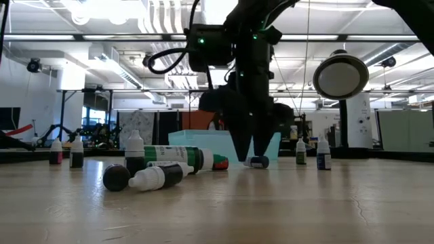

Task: Pick & Place food coloring
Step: Adjust the yellow small food coloring bottle

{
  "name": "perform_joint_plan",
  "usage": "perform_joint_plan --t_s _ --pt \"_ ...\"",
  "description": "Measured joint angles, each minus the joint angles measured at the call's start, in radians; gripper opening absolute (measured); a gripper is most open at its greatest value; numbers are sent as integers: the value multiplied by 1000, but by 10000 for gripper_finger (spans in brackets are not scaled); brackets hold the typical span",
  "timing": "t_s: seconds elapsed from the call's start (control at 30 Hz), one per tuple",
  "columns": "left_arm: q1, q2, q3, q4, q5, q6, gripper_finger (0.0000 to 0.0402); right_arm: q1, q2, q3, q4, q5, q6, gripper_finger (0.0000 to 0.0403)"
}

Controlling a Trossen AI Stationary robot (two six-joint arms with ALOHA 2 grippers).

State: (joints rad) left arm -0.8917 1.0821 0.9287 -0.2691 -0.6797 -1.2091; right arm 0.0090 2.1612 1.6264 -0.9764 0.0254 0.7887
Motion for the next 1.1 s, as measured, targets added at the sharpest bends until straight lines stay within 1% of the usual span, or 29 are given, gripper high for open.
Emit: perform_joint_plan --t_s 0.2,0.5,0.6,0.8,1.1 --pt "0 0 0 0 -19 3 225 -5 0 -31 46 -44 -37 205" --pt "2 0 0 0 -28 4 225 -26 0 -30 53 -60 -30 204" --pt "2 0 0 0 -28 4 225 -33 0 -30 54 -61 -30 198" --pt "2 0 0 0 -28 4 225 -39 0 -30 58 -80 -25 159" --pt "2 0 0 0 -28 4 225 -40 0 -30 64 -121 -27 80"
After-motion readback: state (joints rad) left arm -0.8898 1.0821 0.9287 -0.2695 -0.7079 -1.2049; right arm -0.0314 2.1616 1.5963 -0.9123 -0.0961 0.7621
